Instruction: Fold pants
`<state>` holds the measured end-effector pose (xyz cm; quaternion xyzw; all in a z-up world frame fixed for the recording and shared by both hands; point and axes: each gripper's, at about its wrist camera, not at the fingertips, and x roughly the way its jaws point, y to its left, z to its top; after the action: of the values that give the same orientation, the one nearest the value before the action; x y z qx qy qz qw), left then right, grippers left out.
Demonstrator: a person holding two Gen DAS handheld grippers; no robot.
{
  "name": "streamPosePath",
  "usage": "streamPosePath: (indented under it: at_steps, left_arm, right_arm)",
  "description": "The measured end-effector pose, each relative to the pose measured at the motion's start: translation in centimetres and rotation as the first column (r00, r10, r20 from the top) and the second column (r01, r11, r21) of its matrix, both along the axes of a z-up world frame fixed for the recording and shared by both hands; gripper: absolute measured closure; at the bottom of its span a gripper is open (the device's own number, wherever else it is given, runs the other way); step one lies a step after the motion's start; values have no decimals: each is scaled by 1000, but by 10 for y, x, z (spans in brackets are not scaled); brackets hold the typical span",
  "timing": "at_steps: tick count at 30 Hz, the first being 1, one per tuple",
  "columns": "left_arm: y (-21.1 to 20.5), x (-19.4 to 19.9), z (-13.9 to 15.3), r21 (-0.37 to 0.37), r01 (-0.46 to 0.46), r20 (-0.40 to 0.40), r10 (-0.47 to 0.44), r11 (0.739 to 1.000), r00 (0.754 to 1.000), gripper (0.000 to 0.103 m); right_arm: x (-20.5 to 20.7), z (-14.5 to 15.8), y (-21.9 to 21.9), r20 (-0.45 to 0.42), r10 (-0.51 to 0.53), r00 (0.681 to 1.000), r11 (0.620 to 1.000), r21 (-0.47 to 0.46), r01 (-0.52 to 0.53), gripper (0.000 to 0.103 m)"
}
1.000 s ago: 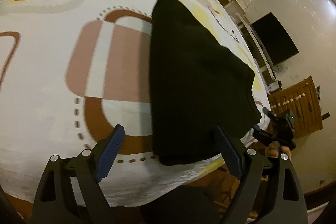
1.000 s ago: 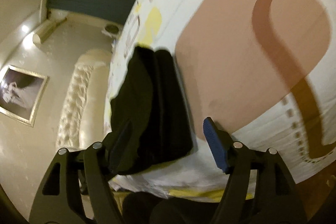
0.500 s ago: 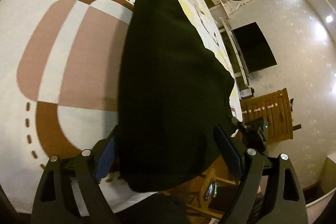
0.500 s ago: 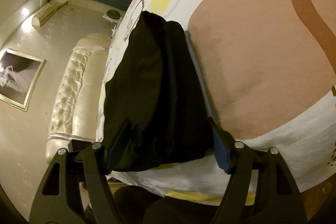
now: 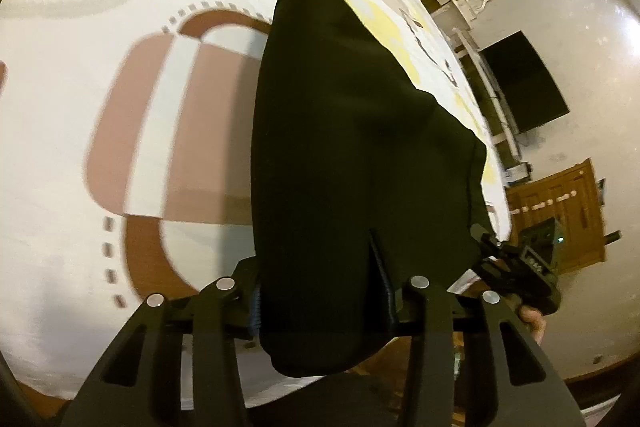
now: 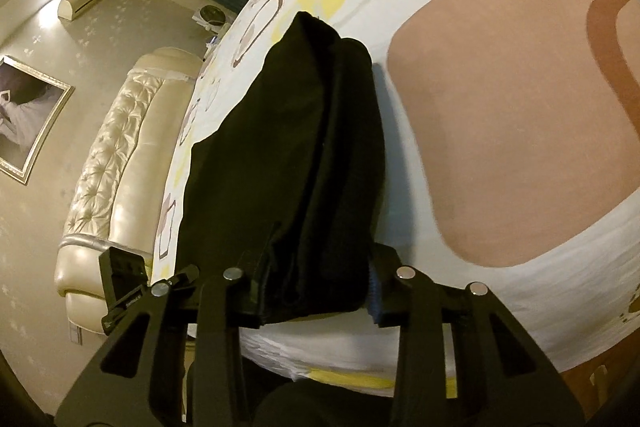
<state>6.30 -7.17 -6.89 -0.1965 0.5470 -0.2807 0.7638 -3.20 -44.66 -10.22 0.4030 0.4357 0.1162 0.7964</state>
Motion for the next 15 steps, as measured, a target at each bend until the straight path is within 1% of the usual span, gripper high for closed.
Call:
streamPosePath:
  at_steps: [2,4,11,15]
  left_arm:
    - [7,-2,5,34,-5,22,4,999,1000,60]
    - [16,-2,7,51,-16,27,15,999,1000,60]
    - [59,-9,15,88,-78,35,75,993,997,60]
    - [81,-12,12,83,-107,26,105,991,994,60]
  right_arm:
    - [5,-3,2,2,15,1000,1000,5,-15,69]
    - [11,-3,11,5,34,999,999,11,-35,69]
    - [28,-4,56,11,117,993,992,36,-117,69]
    - [35,-6,75,15,148,989,988,47,-148,69]
